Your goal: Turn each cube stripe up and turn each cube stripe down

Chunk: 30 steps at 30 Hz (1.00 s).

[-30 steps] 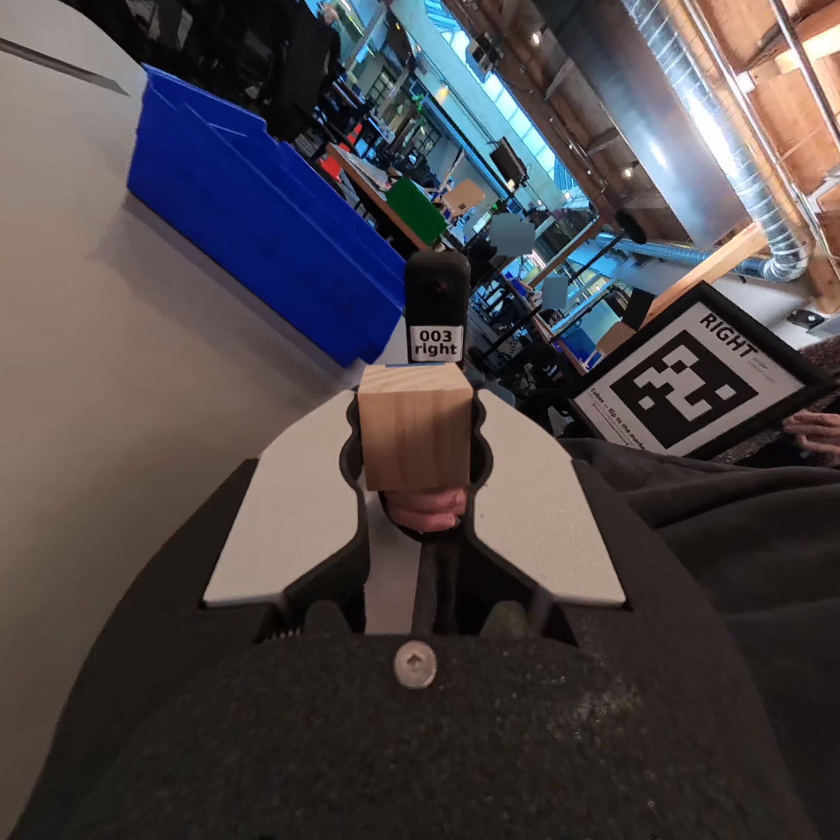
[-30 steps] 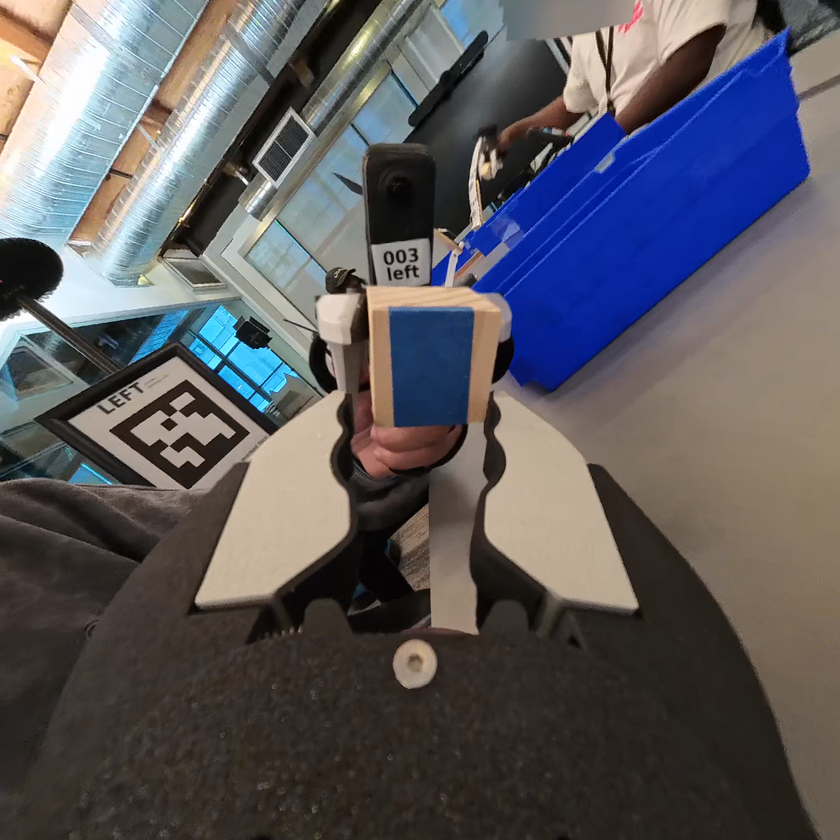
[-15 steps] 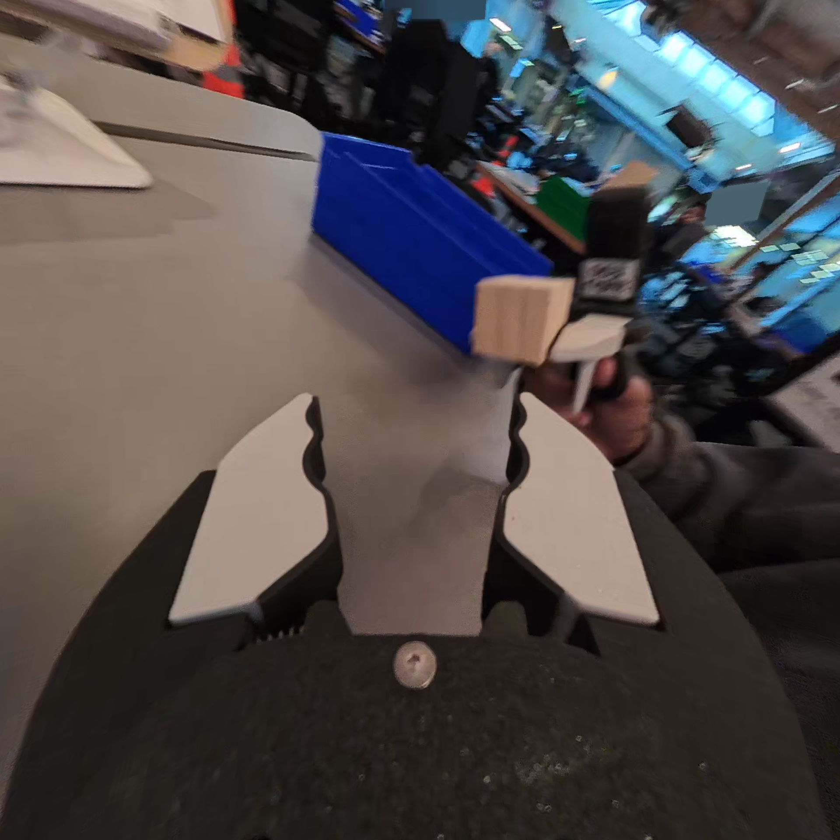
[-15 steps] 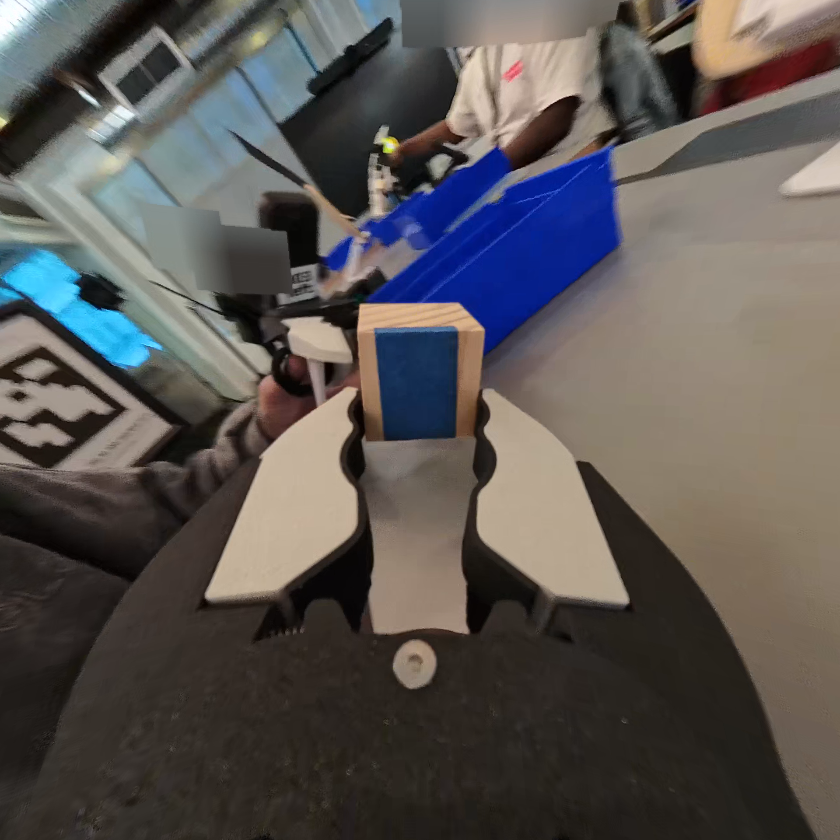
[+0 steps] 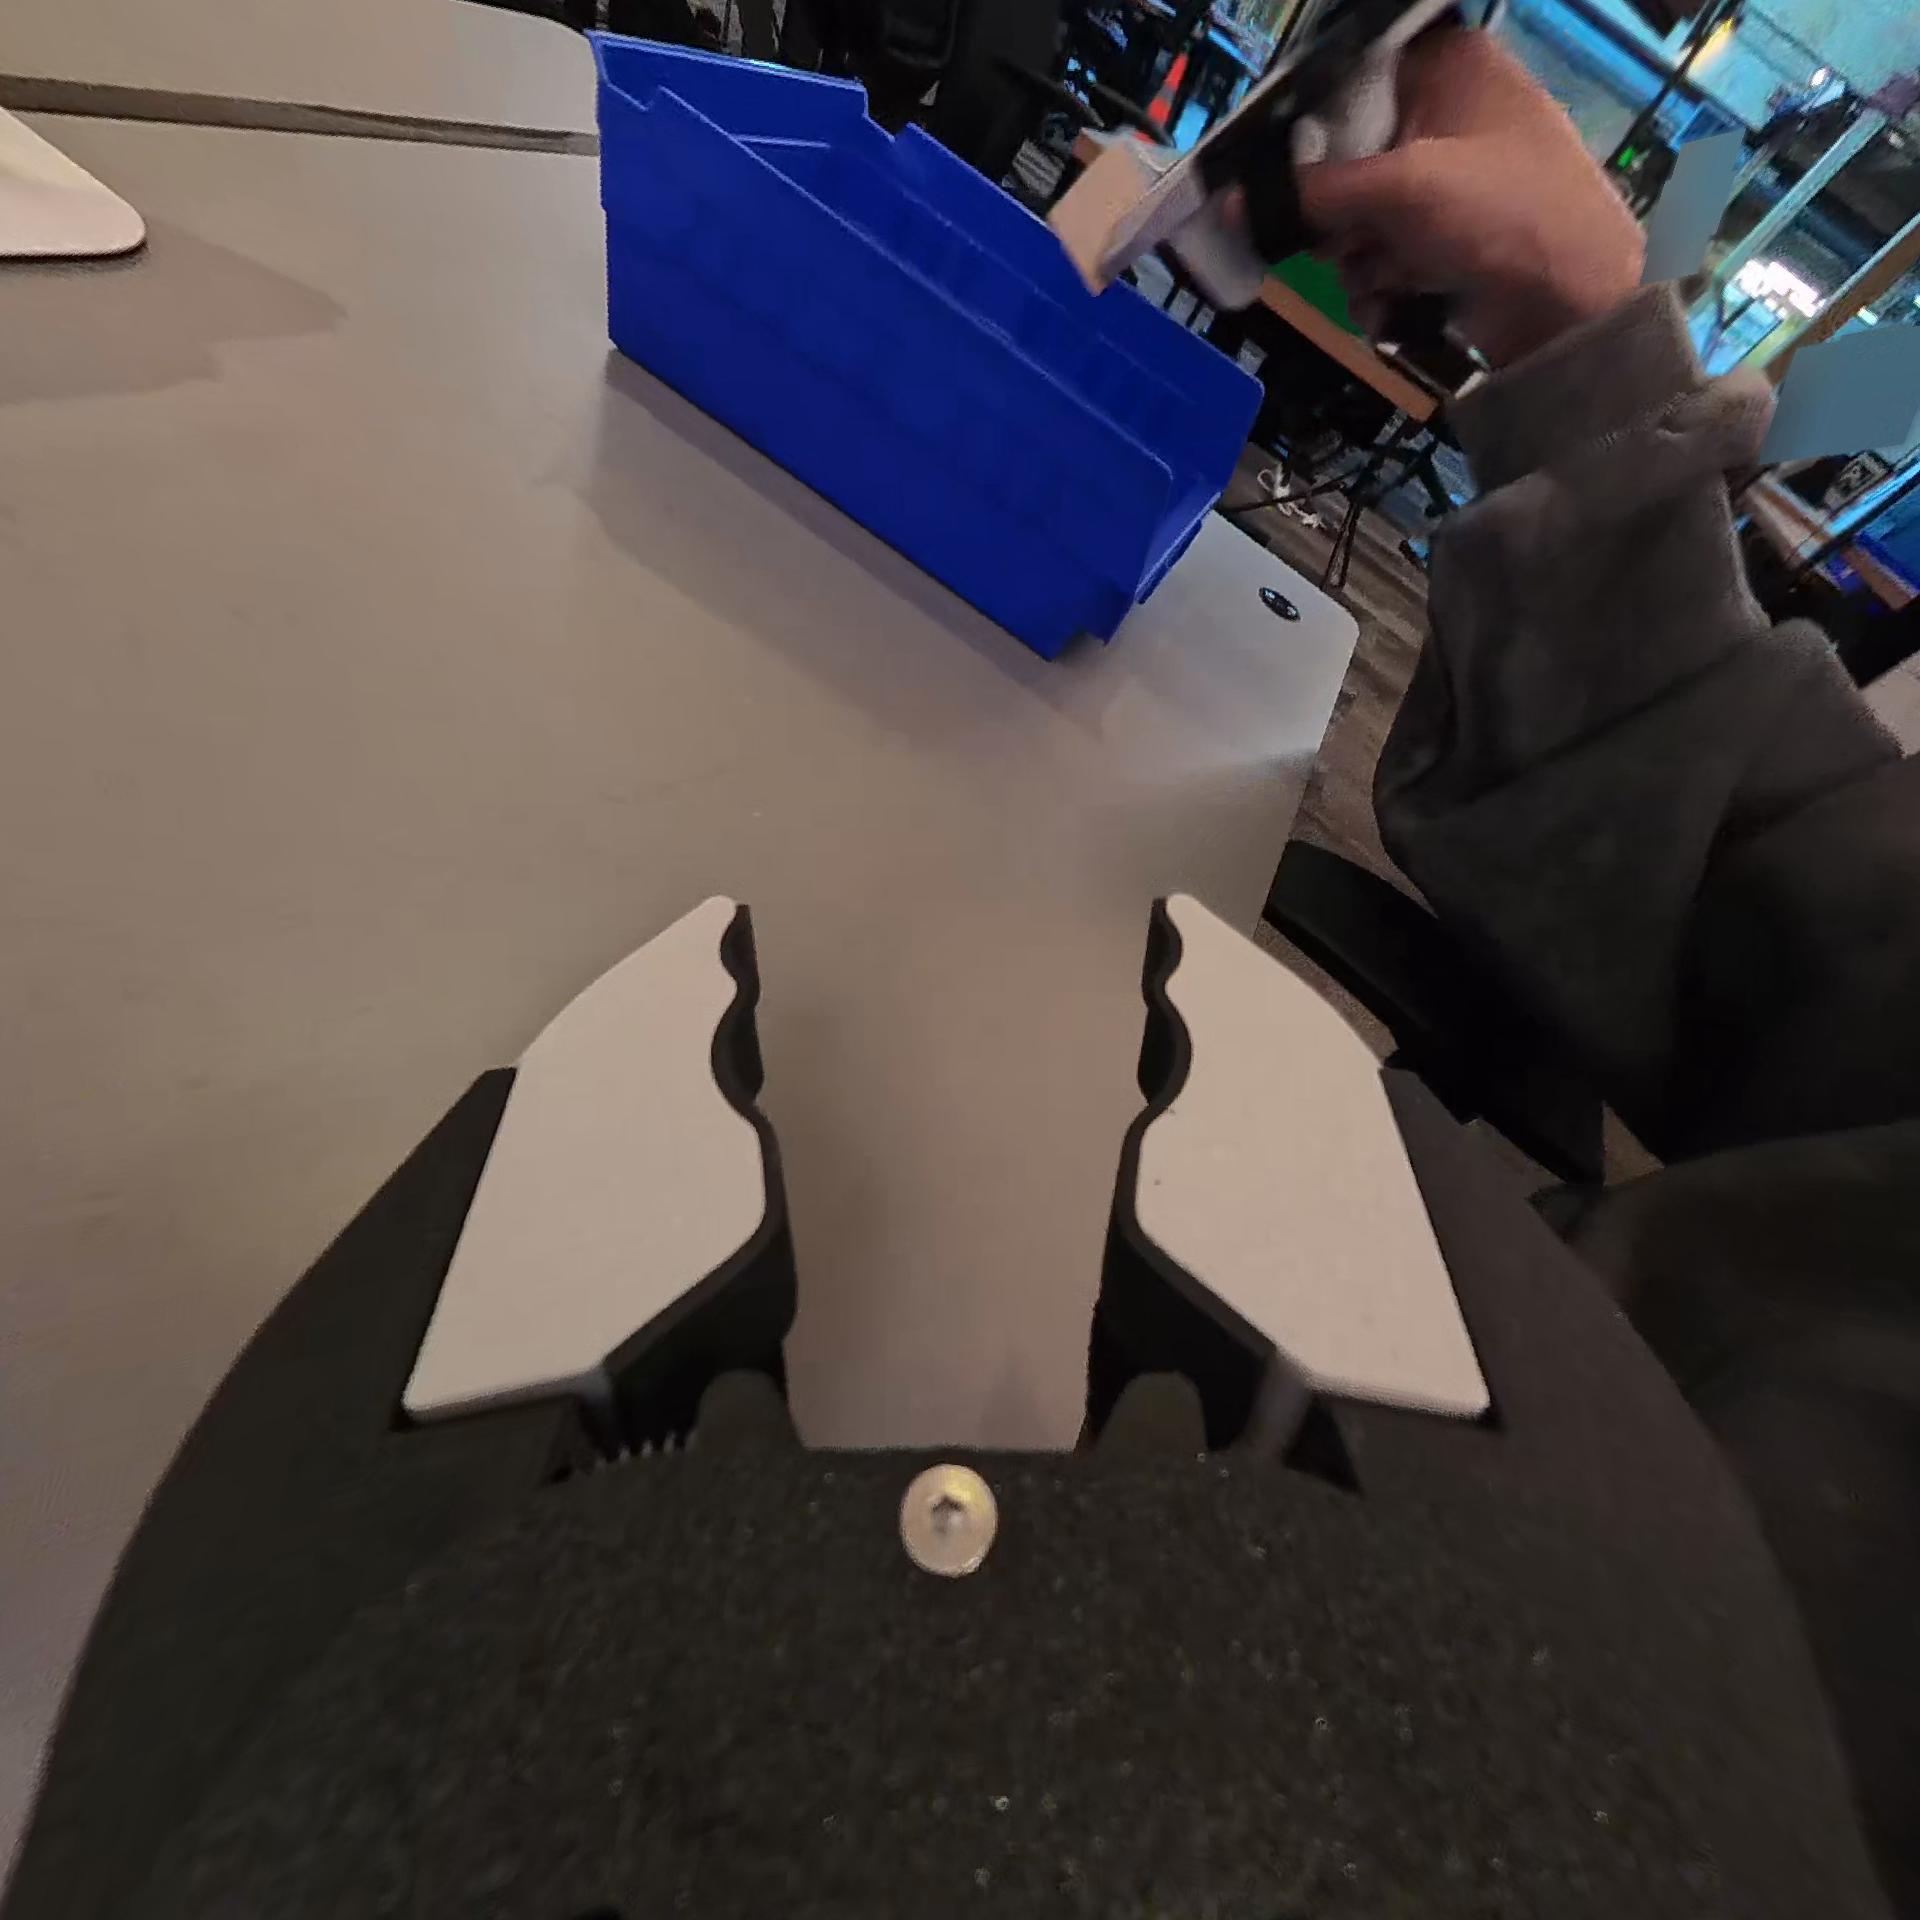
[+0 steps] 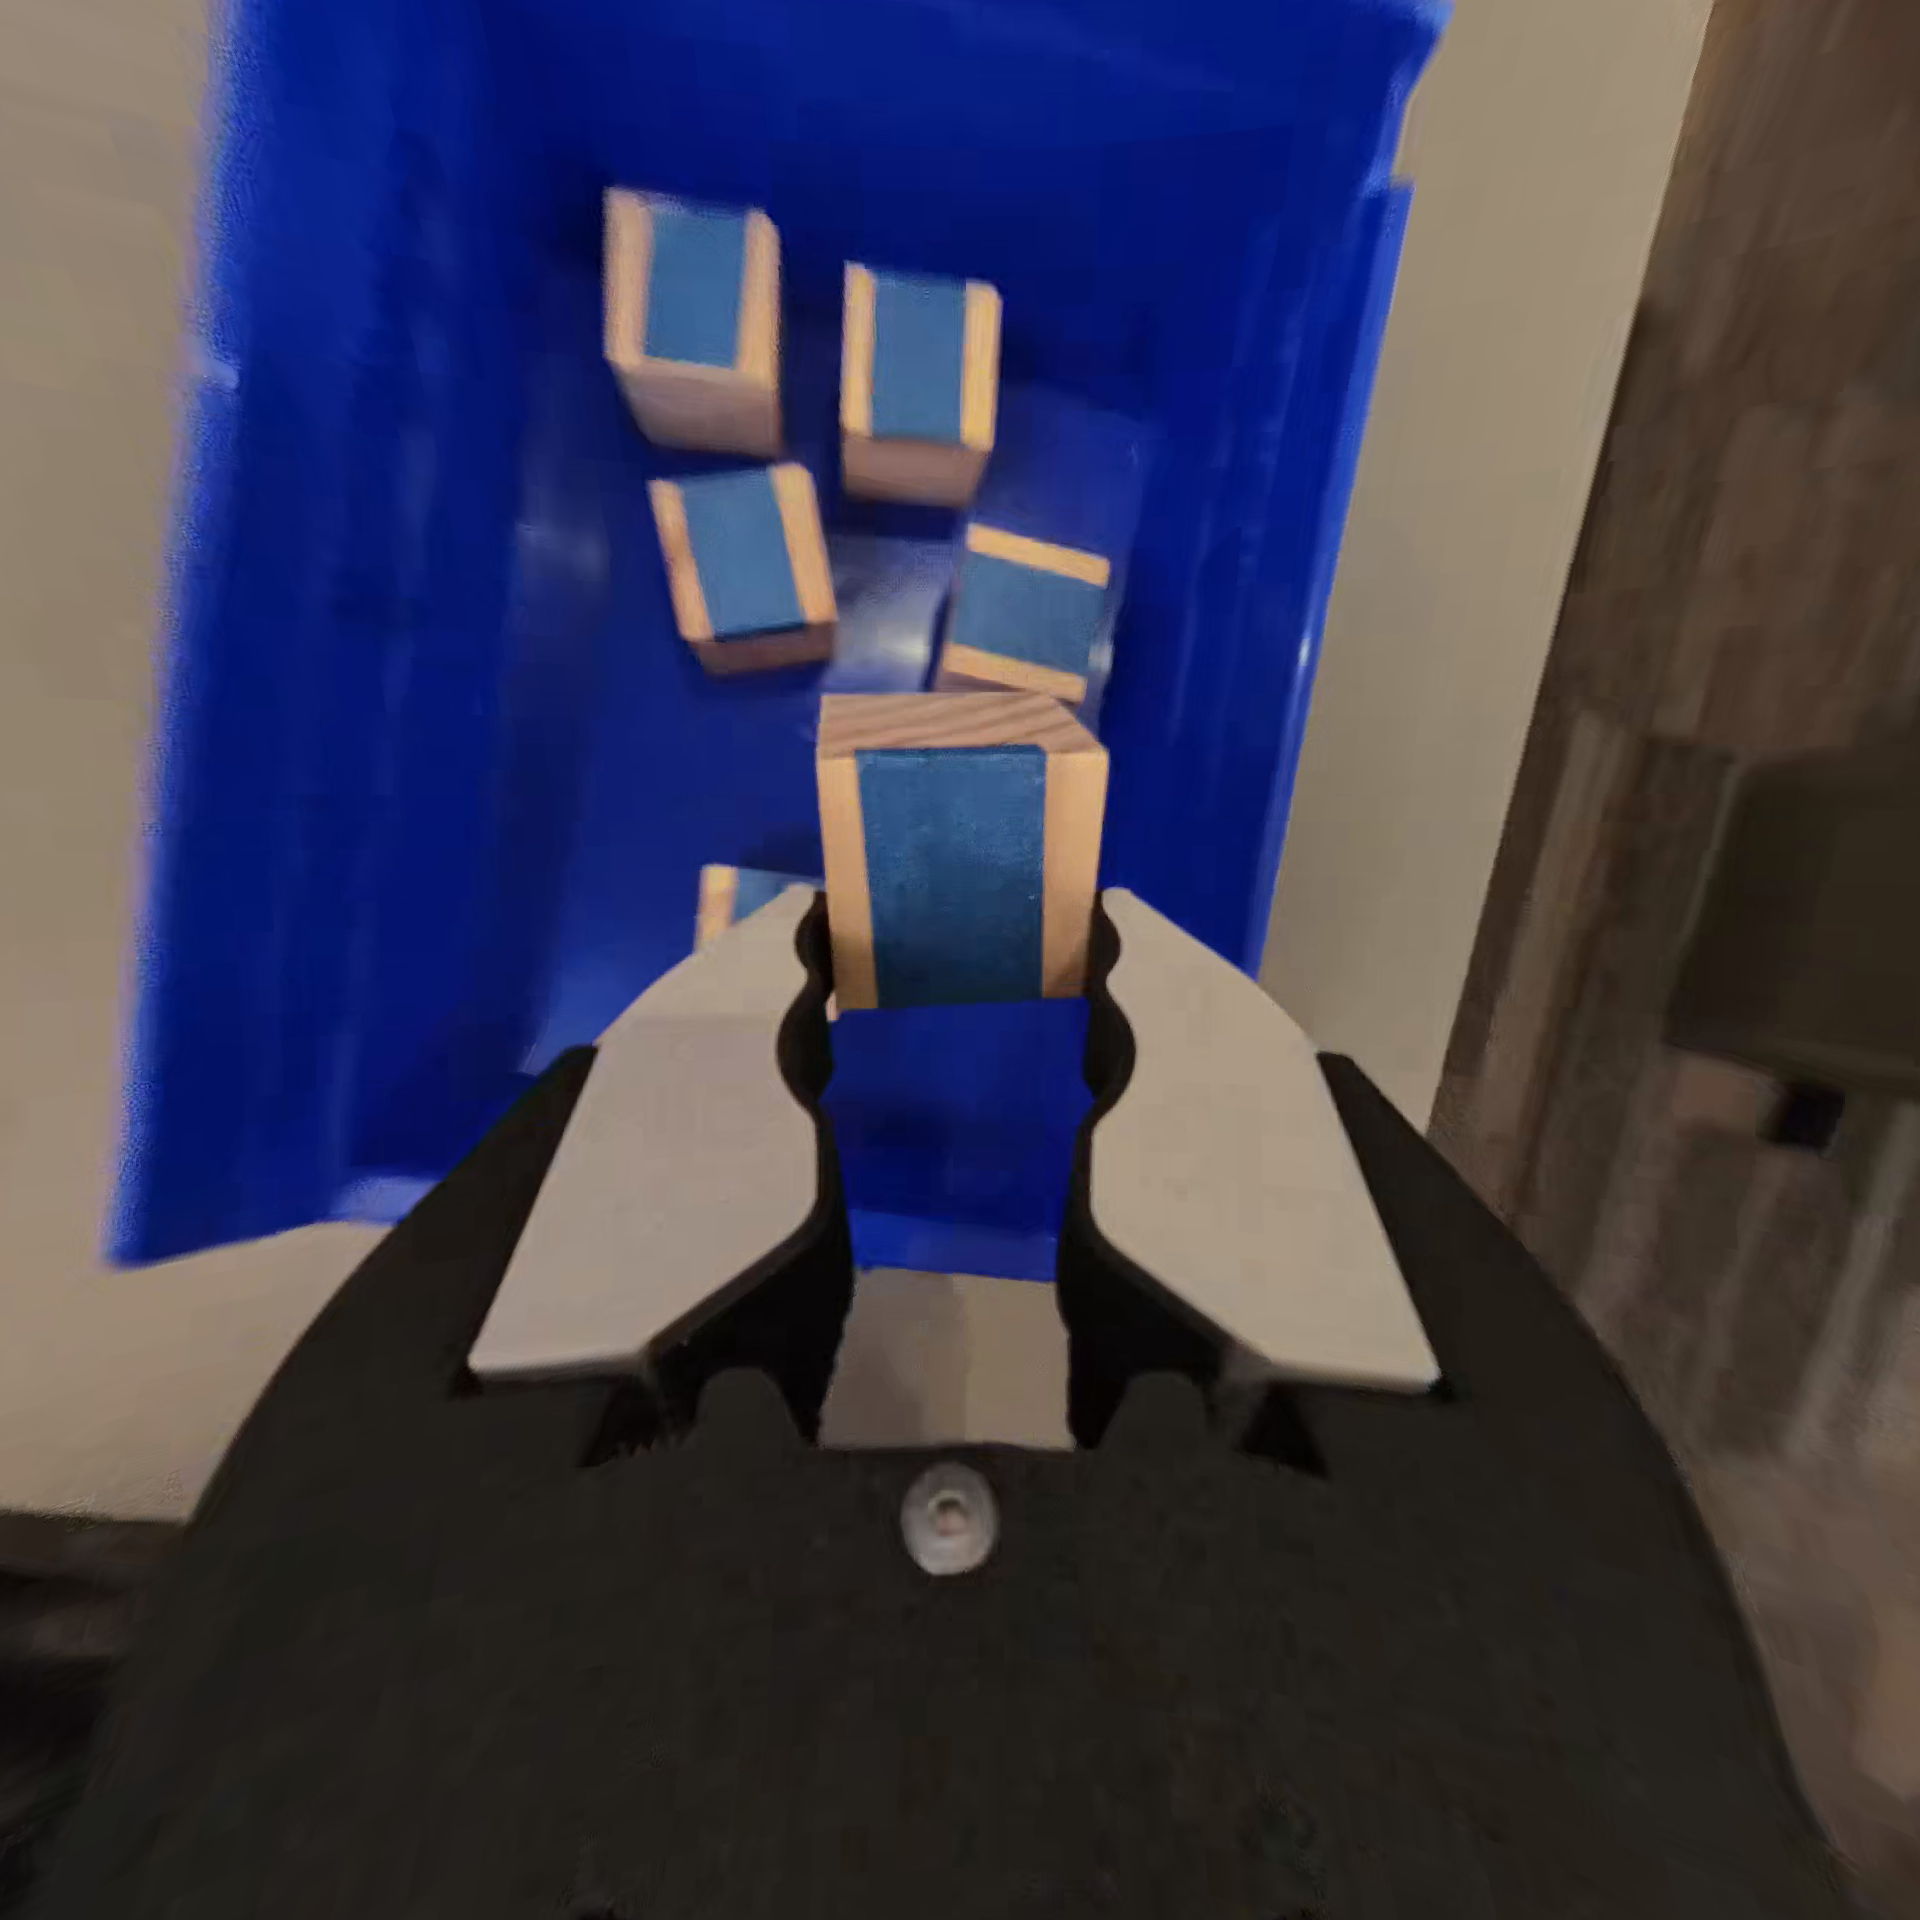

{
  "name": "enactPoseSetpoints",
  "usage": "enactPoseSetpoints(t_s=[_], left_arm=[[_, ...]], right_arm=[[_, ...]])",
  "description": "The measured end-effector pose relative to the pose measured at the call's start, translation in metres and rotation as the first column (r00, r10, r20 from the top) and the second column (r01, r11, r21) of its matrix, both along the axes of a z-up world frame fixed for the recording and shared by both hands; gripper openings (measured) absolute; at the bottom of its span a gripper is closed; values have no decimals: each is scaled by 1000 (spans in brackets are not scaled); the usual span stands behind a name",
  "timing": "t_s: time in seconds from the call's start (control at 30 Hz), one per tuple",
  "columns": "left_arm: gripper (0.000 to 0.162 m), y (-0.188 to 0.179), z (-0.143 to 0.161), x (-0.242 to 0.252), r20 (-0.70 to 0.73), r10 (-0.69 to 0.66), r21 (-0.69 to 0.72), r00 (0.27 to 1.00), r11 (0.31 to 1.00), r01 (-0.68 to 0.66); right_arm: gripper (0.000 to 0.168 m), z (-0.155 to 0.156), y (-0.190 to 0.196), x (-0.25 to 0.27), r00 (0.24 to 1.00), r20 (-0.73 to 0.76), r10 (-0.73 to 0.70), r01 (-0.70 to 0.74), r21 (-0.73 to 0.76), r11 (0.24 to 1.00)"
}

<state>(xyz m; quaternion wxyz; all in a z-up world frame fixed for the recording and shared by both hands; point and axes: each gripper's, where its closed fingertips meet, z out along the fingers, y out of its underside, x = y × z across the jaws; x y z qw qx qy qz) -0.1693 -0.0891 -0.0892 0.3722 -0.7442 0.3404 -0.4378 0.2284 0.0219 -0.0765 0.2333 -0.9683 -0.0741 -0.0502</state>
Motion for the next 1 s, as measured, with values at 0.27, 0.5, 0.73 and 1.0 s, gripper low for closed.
enactPoseSetpoints(t_s=[0.27, 0.5, 0.73, 1.0], left_arm=[[70, -6, -4, 4, -49, -13, 37, 999, 999, 15], [70, -8, -11, 7, -53, -41, -7, 998, 999, 41], [70, 3, -15, -1, -100, 26, 48, 995, 999, -22], [69, 20, -20, -14, -175, 134, 140, 975, 984, -110]], right_arm=[[46, -71, 16, 4, 992, -46, -118, 101, -274, 956], [46, -102, 8, 7, 986, -11, -168, 150, -387, 910], [73, -59, 11, 8, 991, 45, -124, 130, -164, 978], [61, 67, -32, -190, 796, -268, 542, -184, 747, 639]])
